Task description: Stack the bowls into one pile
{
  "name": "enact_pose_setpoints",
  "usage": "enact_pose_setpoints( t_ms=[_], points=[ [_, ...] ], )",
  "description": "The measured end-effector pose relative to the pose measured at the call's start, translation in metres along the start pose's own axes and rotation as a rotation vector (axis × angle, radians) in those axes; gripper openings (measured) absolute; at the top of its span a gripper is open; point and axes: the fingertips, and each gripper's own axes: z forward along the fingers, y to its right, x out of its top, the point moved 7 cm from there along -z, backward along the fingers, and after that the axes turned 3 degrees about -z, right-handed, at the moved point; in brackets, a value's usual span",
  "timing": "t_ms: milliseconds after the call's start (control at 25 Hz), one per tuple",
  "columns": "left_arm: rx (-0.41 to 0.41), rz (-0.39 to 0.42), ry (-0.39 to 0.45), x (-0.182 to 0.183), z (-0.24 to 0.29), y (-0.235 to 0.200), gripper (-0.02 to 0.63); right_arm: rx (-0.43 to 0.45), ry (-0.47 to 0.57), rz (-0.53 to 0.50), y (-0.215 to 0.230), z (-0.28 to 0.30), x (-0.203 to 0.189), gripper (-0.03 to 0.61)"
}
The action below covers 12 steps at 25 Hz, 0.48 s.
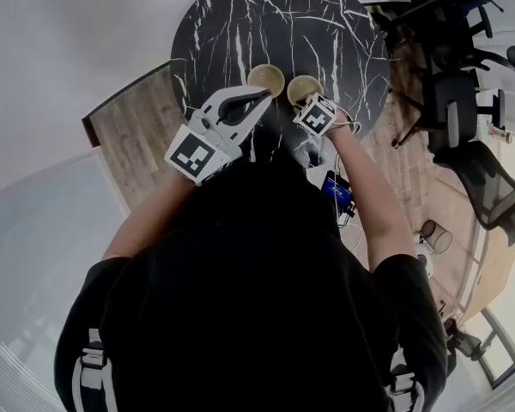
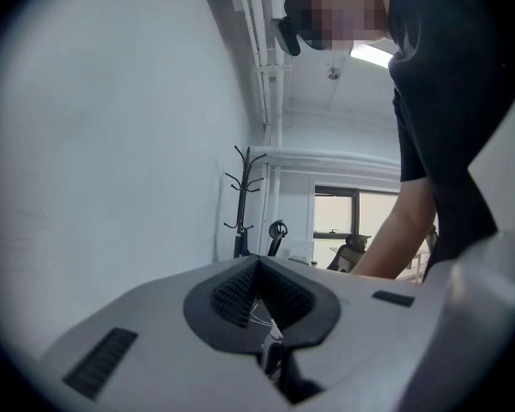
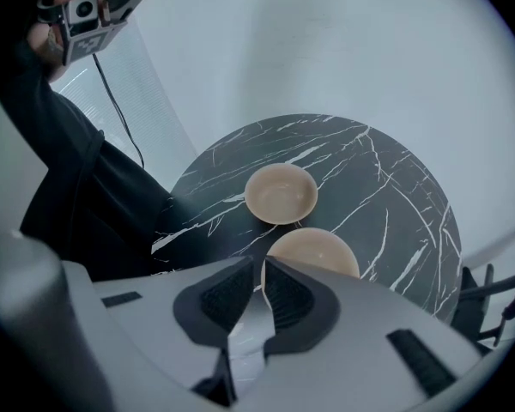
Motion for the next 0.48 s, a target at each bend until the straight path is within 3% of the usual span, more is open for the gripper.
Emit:
enact_pose_setpoints(
  t_ms=[240,480],
  points=[
    [0.007,0.003,0.01,0.0,-0.006,-0.005,0.003,-0.006,0.064,0.011,0.01,-0.008,0.02,0.04],
    [0.028,0.006,0.015,0.0,-0.013,-0.016,0.003,-0.035,0.06,0.012,0.028,-0.019,0.042,0.041]
  ],
)
